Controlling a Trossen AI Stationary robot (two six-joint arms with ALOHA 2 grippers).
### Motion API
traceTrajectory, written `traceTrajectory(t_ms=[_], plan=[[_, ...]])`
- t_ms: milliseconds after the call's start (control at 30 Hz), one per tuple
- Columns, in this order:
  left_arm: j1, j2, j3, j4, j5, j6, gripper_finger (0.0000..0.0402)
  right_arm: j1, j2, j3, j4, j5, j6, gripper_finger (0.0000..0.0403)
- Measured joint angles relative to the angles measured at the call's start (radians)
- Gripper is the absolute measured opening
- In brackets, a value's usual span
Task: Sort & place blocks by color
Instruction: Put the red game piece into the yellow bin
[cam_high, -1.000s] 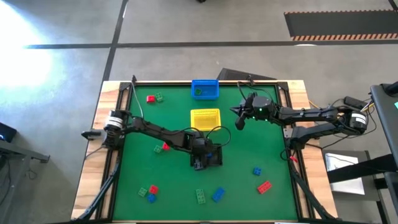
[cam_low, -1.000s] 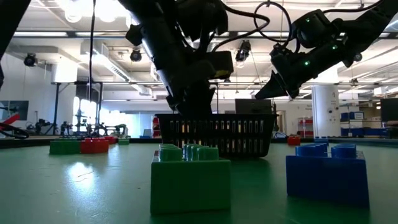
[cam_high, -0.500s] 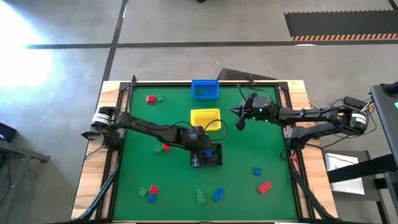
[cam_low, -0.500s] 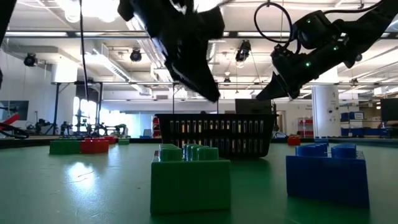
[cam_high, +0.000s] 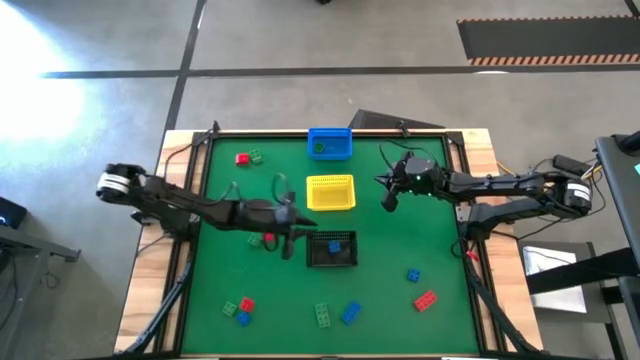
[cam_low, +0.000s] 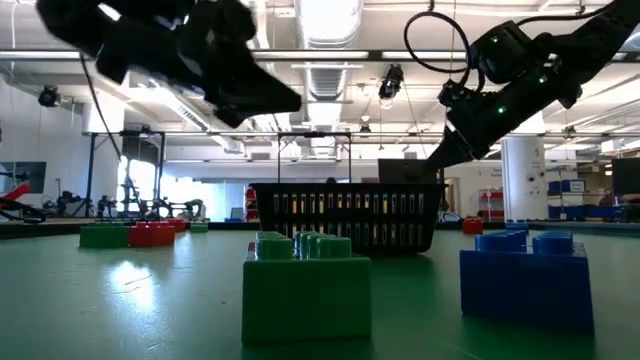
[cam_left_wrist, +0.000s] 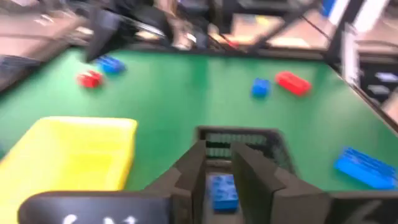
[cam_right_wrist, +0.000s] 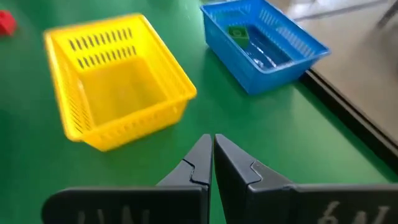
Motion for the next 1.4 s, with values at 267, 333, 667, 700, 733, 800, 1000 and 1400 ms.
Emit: traceTrajectory(t_ms=[267,333,667,700,733,800,1000,1400], plan=[[0.089,-0.119,-0.207,0.222,-0.005,-0.001,0.0020,-0.002,-0.035,0.108,-0.359,0.105,0.043,0.0009],[0.109,-0.139,-0.236,0.227,-0.005,-0.002,0.0013,0.002,-0.037,0.126,-0.436,0.105,0.065,0.0010],[0.128,-0.159,-0.276,0.239,0.002,0.001,0.0000,0.170,-0.073,0.201,-0.790,-0.084,0.252,0.0074],[0.128,-0.158,-0.276,0.241,0.002,0.001,0.0000,0.214,-0.077,0.207,-0.808,-0.088,0.272,0.0083],[0.128,-0.157,-0.276,0.241,0.002,0.001,0.0000,0.262,-0.080,0.216,-0.827,-0.087,0.287,0.0092],[0.129,-0.157,-0.276,0.239,0.002,0.001,0.0000,0.364,-0.081,0.240,-0.863,-0.080,0.336,0.0107],[0.128,-0.157,-0.276,0.239,0.003,0.002,0.0000,0.697,-0.079,0.298,-0.938,-0.009,0.560,0.0121],[0.128,-0.157,-0.290,0.238,0.003,0.038,0.0000,1.230,0.026,0.340,-0.962,0.030,1.134,0.0126]])
